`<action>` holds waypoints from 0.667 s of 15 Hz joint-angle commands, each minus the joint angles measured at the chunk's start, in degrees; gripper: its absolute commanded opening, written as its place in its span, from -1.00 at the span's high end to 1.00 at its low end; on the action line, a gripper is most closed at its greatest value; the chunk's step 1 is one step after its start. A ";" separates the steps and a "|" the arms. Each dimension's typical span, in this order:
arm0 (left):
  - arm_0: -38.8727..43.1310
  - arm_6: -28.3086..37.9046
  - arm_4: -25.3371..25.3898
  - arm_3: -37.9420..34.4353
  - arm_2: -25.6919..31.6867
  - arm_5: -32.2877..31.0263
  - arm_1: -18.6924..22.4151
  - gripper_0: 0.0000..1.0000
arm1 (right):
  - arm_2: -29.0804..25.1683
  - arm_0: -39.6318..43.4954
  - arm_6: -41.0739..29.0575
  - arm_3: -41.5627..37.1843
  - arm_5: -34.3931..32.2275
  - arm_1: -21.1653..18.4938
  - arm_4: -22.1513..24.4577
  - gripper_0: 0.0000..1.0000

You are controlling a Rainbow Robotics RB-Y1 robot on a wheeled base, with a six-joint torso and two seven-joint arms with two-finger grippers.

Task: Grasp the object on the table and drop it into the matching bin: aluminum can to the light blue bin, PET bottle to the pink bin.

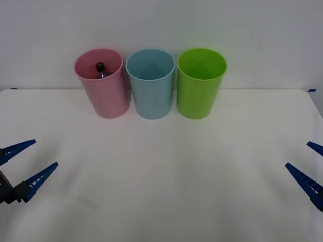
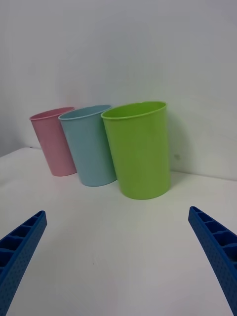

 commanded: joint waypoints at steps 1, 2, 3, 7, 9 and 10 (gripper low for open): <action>2.59 -1.89 0.06 -0.13 0.03 -0.99 1.57 -1.00 | 0.00 0.00 0.00 0.00 0.00 0.00 0.00 -1.00; 3.21 -2.06 0.06 -0.13 0.12 -1.43 2.10 -1.00 | 0.00 0.00 0.00 0.00 0.00 0.00 0.00 -1.00; 3.47 -1.97 0.06 -0.13 0.03 -1.69 2.19 -1.00 | 0.00 0.00 0.00 0.00 0.00 0.00 0.00 -1.00; 3.65 -1.27 -0.20 -0.13 -1.11 -1.60 2.19 -1.00 | 0.00 0.00 0.00 0.00 0.00 0.00 0.00 -1.00; 3.65 -1.27 -0.20 -0.13 -1.11 -1.60 2.19 -1.00 | 0.00 0.00 0.00 0.00 0.00 0.00 0.00 -1.00; 3.65 -1.27 -0.20 -0.13 -1.11 -1.60 2.19 -1.00 | 0.00 0.00 0.00 0.00 0.00 0.00 0.00 -1.00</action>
